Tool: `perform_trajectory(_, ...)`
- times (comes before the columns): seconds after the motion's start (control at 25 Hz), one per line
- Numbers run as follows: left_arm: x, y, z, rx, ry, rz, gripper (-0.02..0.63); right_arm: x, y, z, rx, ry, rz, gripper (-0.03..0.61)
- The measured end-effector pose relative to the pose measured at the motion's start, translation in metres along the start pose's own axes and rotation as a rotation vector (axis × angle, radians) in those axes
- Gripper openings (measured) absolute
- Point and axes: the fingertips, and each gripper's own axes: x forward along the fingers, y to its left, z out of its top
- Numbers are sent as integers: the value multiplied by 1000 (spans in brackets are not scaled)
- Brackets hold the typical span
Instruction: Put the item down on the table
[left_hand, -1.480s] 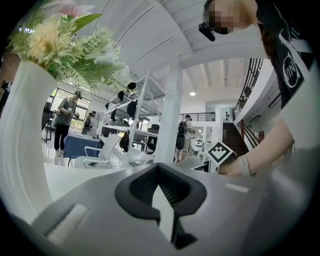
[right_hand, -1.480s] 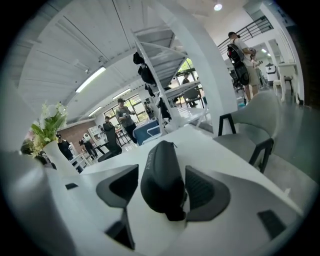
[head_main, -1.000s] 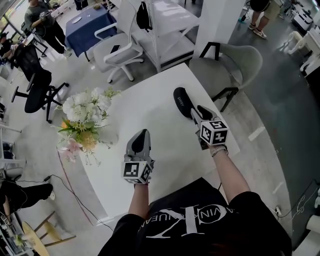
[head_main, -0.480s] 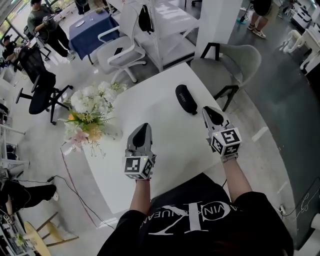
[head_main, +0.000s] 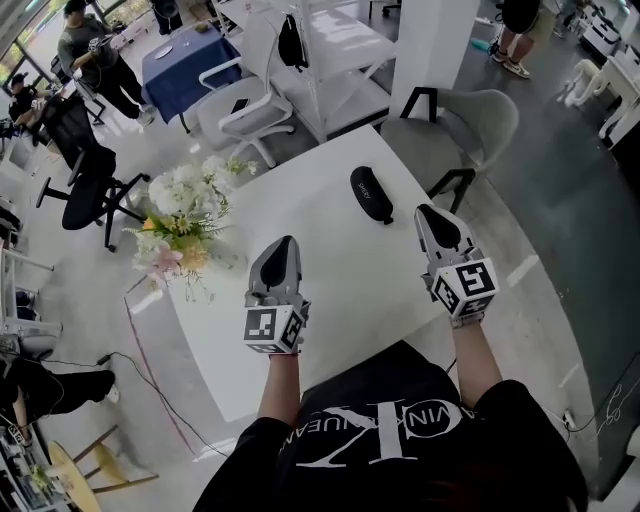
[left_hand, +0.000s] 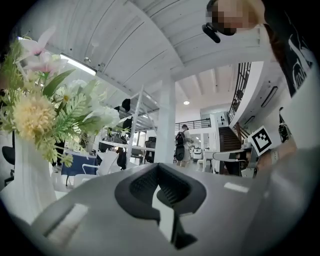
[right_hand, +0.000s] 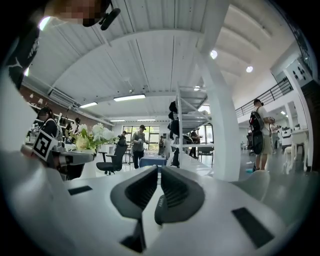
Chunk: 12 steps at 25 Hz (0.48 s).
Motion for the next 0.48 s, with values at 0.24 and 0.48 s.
perform_trajectory(0.24, -3, -1, 13, 37, -21, -10, 11, -6, 4, 11, -21, -19, -1, 31)
perform_trajectory(0.48, -5, 3, 16, 54, -19, 5, 11, -9, 2, 18, -23, -43, -19, 31)
